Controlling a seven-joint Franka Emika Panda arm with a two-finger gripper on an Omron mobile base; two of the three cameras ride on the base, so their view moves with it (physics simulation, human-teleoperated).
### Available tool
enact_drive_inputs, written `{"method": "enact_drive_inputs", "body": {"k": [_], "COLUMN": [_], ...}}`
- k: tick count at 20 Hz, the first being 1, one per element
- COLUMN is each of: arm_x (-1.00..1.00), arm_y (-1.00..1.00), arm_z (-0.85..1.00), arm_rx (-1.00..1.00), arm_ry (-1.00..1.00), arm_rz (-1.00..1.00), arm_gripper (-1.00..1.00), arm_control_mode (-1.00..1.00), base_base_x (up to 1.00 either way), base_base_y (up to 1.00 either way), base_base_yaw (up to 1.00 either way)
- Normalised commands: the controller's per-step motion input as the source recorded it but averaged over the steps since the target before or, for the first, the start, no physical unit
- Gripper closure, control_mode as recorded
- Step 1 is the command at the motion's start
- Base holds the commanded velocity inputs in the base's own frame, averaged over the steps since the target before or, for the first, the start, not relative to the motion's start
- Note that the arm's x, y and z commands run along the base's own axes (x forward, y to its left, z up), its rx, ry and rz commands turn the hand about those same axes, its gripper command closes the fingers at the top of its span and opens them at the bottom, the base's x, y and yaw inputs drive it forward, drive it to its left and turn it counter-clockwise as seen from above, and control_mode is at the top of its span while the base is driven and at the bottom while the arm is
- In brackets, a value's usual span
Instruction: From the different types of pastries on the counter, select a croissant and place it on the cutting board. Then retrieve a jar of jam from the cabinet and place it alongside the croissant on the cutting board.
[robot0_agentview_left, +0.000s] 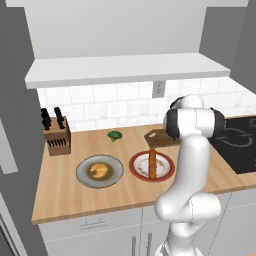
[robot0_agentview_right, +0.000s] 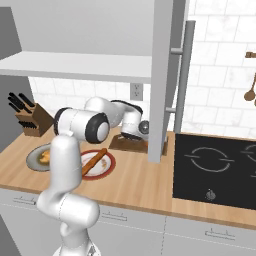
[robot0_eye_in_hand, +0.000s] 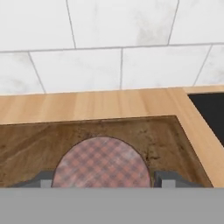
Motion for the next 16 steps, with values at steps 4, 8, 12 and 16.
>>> {"method": "enact_drive_inputs", "body": {"k": [4,8,12,16], "arm_x": [0.0,0.0,0.1,0.19], "arm_y": [0.0,0.0,0.01,0.0], "arm_z": [0.43,0.2,0.62,0.82], "arm_rx": [0.04,0.01,0.01,0.03], "arm_ry": [0.02,0.11,0.11,0.12], "arm_rz": [0.0,0.0,0.0,0.0], "arm_gripper": [-1.0,-1.0,-1.0,-1.0], "arm_control_mode": [-1.0,-1.0,-1.0,-1.0], "base_base_x": [0.0,0.0,0.0,0.0], "base_base_y": [0.0,0.0,0.0,0.0], "base_base_yaw": [0.0,0.0,0.0,0.0]}}
